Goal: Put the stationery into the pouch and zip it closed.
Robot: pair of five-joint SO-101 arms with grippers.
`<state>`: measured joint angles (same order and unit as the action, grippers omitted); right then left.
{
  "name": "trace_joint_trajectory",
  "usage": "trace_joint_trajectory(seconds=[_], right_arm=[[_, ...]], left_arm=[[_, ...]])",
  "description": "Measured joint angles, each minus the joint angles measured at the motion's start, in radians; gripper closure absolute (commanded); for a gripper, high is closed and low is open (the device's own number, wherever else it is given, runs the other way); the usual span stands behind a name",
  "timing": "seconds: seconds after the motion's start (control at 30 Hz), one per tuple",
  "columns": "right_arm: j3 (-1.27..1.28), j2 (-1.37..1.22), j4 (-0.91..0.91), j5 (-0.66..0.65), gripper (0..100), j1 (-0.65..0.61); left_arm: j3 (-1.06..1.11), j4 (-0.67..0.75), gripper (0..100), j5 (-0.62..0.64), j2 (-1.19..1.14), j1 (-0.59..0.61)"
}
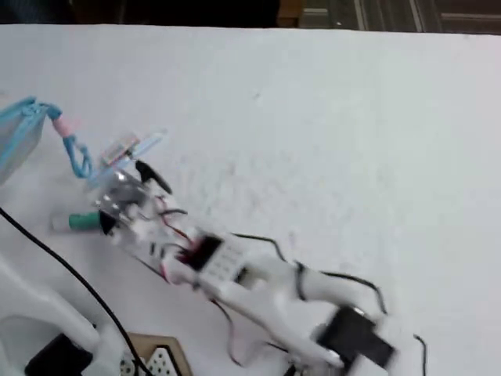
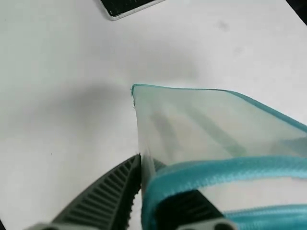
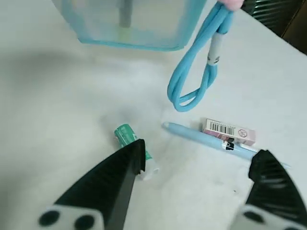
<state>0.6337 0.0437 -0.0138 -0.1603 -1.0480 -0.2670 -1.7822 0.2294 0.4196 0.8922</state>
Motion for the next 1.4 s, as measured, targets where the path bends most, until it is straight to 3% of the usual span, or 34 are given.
trace_joint_trajectory(seconds=[0.27, 0.57, 0.93, 1.2, 1.4], right_arm=[[-0.293, -0.436, 0.002, -0.003, 66.3, -0.012], [-0.598, -0.749, -0.002, -0.003, 68.6, -0.017], [-0.749, -0.790, -0.184, -0.005, 98.8, -0.055], [-0.783, -0.789, -0.282, -0.003, 98.1, -0.054], [-0.925, -0.789, -0.620, -0.005, 98.1, 0.020]], left_arm=[[0.000, 0.025, 98, 0.000, 0.000, 0.006], [0.000, 0.025, 98, 0.000, 0.000, 0.006], [0.000, 0.025, 98, 0.000, 0.000, 0.006], [0.000, 0.025, 98, 0.000, 0.000, 0.006], [0.000, 0.025, 98, 0.000, 0.000, 0.006]])
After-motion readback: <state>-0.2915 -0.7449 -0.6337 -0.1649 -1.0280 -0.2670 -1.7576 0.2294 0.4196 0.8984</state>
